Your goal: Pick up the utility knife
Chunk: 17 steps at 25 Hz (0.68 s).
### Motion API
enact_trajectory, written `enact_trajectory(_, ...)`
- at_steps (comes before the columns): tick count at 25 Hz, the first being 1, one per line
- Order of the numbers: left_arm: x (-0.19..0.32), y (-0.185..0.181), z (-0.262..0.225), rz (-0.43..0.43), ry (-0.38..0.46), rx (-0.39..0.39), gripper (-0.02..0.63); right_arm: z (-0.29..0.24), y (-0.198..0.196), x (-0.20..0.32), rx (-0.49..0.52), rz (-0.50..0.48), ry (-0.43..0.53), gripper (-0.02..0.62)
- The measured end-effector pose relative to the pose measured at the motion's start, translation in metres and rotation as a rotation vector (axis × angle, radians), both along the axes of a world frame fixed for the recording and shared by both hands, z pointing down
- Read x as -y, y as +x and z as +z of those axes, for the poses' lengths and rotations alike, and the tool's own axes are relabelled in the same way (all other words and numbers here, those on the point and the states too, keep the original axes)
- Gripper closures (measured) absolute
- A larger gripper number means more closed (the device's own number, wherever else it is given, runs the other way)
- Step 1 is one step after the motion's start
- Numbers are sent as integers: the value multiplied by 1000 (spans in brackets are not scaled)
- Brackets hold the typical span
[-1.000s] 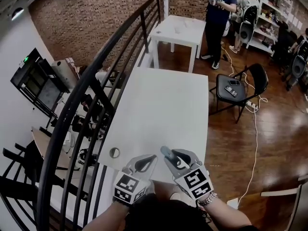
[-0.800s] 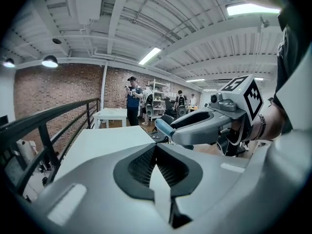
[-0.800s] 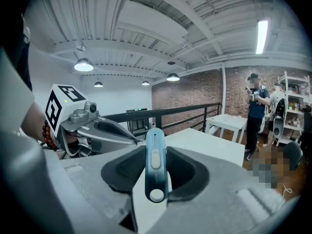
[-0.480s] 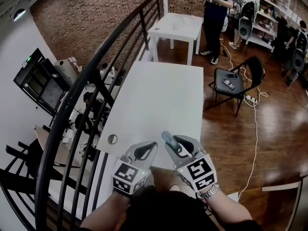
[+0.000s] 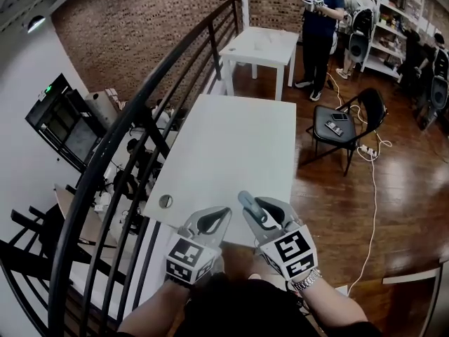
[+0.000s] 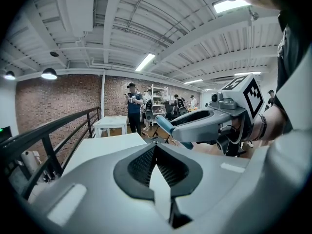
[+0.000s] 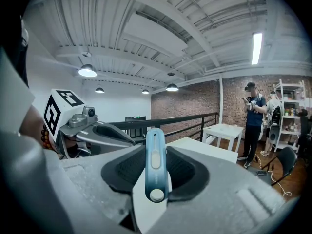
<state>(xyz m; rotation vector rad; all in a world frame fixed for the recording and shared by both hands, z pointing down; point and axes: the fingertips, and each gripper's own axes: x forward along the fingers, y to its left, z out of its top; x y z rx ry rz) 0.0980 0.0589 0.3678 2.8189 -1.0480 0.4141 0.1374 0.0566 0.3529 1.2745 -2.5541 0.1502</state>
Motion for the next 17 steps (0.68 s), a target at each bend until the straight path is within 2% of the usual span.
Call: enact_trajectory(17,-6,-2,-4,-7,5,9,589,-4,0,-4,4,0,18,472)
